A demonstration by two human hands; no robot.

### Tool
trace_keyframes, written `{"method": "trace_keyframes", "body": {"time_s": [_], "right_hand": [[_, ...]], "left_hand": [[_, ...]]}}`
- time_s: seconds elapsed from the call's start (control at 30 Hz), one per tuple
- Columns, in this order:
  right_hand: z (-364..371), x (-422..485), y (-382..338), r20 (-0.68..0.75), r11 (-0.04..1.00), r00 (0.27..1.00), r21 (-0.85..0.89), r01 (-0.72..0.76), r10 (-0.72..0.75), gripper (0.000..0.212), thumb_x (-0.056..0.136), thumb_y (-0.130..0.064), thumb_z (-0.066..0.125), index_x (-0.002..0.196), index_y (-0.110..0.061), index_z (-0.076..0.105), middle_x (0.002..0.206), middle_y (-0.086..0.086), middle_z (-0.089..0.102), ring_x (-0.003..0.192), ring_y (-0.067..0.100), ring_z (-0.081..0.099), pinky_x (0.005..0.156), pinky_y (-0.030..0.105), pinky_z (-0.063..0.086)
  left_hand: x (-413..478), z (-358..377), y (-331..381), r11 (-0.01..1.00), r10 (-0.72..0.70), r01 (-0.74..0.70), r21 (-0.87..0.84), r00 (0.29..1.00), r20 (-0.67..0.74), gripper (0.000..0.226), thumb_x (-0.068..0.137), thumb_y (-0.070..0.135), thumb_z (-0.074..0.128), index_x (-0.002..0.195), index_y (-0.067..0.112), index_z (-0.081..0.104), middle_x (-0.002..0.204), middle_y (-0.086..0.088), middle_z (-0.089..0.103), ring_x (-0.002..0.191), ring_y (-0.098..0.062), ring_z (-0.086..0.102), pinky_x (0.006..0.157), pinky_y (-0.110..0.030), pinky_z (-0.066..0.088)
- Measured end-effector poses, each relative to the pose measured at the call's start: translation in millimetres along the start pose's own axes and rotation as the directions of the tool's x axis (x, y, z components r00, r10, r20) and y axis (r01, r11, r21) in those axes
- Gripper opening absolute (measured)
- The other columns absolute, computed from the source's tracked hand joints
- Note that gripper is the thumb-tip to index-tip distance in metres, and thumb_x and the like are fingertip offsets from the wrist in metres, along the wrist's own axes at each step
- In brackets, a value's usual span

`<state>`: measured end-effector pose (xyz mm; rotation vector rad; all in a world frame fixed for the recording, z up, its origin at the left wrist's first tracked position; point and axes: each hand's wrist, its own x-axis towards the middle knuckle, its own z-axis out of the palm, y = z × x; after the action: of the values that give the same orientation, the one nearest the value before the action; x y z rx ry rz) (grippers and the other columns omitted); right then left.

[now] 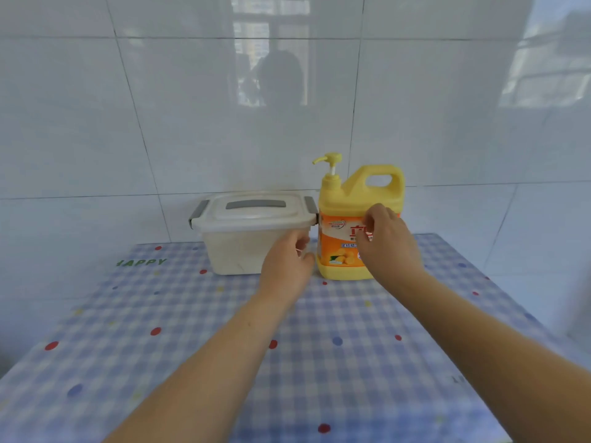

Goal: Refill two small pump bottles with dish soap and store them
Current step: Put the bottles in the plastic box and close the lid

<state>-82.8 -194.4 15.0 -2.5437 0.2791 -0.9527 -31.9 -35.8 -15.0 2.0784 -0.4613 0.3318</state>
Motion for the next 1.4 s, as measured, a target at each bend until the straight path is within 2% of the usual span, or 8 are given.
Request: {"method": "trace_keyframes", "body": {"time_s": [0.13,0.3,0.43,0.83,1.0,1.1,1.23,1.4], "right_hand": [[-2.9,-2.9,26.9,0.001,0.98,0.983,0.084,-0.181,0.182,0.011,0.09,-0.016,0.052,0.097,-0.015,0.043,0.096,0.0,0.05,0.087,0.02,0.048,0.067,0.032,0.036],[0.8,-3.2,52.4,0.041,0.917,0.936,0.191,-0.35,0.348,0.028,0.093,-0.025,0.055,0.115,-0.01,0.045,0.116,0.007,0.053,0.096,0.022,0.053,0.072,0.034,0.042],[8.7,-2.5,62.4,0.199,0.851,0.886,0.253,-0.459,0.419,0.055,0.093,-0.035,0.058,0.14,-0.015,0.035,0.135,0.007,0.05,0.113,0.026,0.055,0.09,0.044,0.049],[26.5,5.9,69.4,0.255,0.856,0.881,0.243,-0.456,0.398,0.046,0.099,-0.029,0.051,0.141,-0.019,0.037,0.139,0.0,0.052,0.12,0.023,0.055,0.093,0.039,0.047],[31.8,16.8,79.7,0.271,0.876,0.879,0.182,-0.447,0.393,0.037,0.102,-0.028,0.046,0.137,-0.016,0.041,0.133,0.0,0.055,0.078,0.008,0.057,0.063,0.02,0.042],[38.5,27.1,91.0,0.285,0.88,0.868,0.133,-0.456,0.407,0.036,0.102,-0.031,0.046,0.135,-0.016,0.042,0.133,0.002,0.056,0.105,0.02,0.06,0.076,0.028,0.044],[43.8,41.2,100.5,0.311,0.878,0.849,0.08,-0.472,0.427,0.034,0.102,-0.032,0.042,0.133,-0.017,0.043,0.127,0.002,0.058,0.092,0.018,0.054,0.072,0.037,0.052],[54.2,59.2,112.7,0.321,0.867,0.84,0.095,-0.489,0.438,0.037,0.102,-0.035,0.043,0.134,-0.017,0.042,0.129,0.004,0.057,0.109,0.026,0.058,0.073,0.036,0.047]], "left_hand": [[-0.4,23.1,1.8,0.994,-0.102,0.105,-0.021,0.99,0.102,0.032,0.091,0.022,0.06,0.122,0.015,0.055,0.114,0.005,0.056,0.079,-0.004,0.058,0.053,-0.005,0.039],[-0.1,44.2,-2.1,0.986,-0.164,0.166,-0.006,0.977,0.134,0.035,0.093,0.026,0.056,0.126,0.014,0.053,0.123,-0.002,0.059,0.101,-0.024,0.065,0.086,-0.036,0.052],[3.0,54.6,-3.7,0.986,-0.165,0.165,0.013,0.975,0.148,0.029,0.096,0.025,0.053,0.122,0.014,0.057,0.121,-0.006,0.062,0.094,-0.025,0.065,0.083,-0.041,0.054],[17.2,73.0,-10.0,0.994,-0.111,0.11,0.03,0.993,0.049,0.027,0.092,0.033,0.061,0.114,0.018,0.065,0.11,0.001,0.067,0.085,-0.022,0.066,0.077,-0.038,0.056],[32.2,84.6,-11.8,0.991,-0.082,0.076,0.11,0.996,0.044,0.032,0.093,0.034,0.06,0.12,0.017,0.062,0.114,0.001,0.067,0.103,-0.02,0.062,0.076,-0.024,0.044],[42.9,93.5,-12.1,0.987,-0.085,0.077,0.141,0.995,0.048,0.031,0.093,0.035,0.06,0.118,0.017,0.063,0.112,0.0,0.068,0.1,-0.021,0.063,0.079,-0.029,0.049],[55.5,102.6,-12.5,0.98,-0.076,0.065,0.187,0.996,0.051,0.032,0.093,0.038,0.059,0.118,0.018,0.063,0.112,0.0,0.068,0.099,-0.021,0.063,0.081,-0.031,0.05],[73.0,113.9,-13.5,0.968,-0.073,0.056,0.243,0.995,0.064,0.034,0.092,0.041,0.059,0.117,0.019,0.064,0.109,0.001,0.07,0.097,-0.021,0.065,0.081,-0.034,0.054]]}}
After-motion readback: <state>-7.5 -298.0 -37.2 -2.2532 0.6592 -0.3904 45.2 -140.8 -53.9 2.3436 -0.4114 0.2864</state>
